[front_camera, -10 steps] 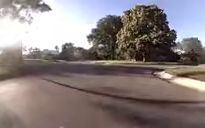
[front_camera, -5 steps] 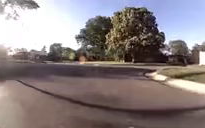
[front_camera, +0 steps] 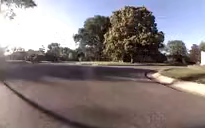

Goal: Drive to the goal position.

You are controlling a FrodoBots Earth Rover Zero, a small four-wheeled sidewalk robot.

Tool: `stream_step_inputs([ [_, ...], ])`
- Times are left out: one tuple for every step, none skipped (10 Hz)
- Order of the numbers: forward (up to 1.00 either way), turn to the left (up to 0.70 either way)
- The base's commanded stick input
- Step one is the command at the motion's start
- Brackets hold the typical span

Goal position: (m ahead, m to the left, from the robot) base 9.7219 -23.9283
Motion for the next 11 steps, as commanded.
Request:
stream_step_inputs([
  [1.0, 0.0],
  [1.0, 0.0],
  [0.99, 0.0],
  [0.99, 0.03],
  [0.99, 0.03],
  [0.99, -0.02],
  [1.0, -0.2],
  [1.0, -0.39],
  [0.89, -0.36],
  [0.9, -0.36],
  [0.93, -0.37],
])
